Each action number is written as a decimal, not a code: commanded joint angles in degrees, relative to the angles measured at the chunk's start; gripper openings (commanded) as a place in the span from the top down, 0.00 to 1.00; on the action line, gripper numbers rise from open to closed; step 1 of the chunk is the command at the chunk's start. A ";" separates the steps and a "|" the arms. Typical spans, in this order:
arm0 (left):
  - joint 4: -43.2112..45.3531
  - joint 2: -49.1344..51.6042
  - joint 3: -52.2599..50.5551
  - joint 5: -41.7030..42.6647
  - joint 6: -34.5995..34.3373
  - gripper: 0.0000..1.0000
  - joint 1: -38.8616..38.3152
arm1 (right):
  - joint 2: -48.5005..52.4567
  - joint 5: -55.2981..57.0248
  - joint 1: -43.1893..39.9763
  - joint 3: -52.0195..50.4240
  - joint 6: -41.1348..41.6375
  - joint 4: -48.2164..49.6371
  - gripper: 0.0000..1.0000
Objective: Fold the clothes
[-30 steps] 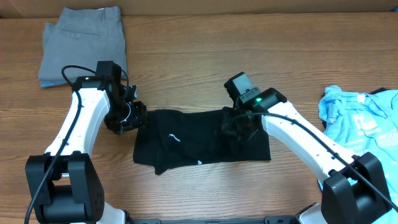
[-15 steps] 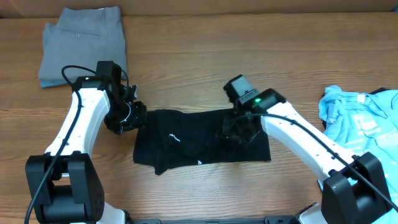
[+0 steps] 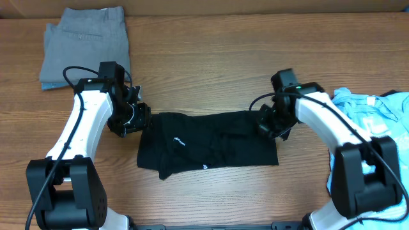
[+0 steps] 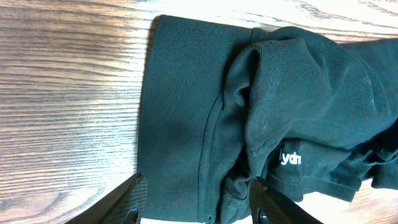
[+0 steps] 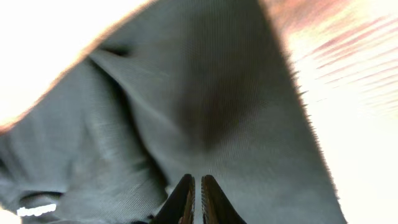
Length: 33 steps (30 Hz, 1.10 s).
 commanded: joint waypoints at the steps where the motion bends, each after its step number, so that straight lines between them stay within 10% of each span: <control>1: 0.15 -1.07 0.96 0.09 1.07 0.43 0.39 | 2.43 -7.96 4.20 -1.44 0.76 3.80 0.92; 11: -0.07 -1.07 0.96 0.04 1.07 0.44 0.68 | 2.36 -20.50 10.05 -0.63 1.60 33.09 0.93; 22: -0.59 -1.07 0.96 -1.44 0.76 0.41 0.83 | -0.15 -10.47 5.70 6.03 -7.58 2.99 0.90; 33: -1.16 -1.07 0.96 -1.36 -0.92 0.31 3.76 | 2.38 -11.06 17.86 -1.46 -3.87 4.07 0.86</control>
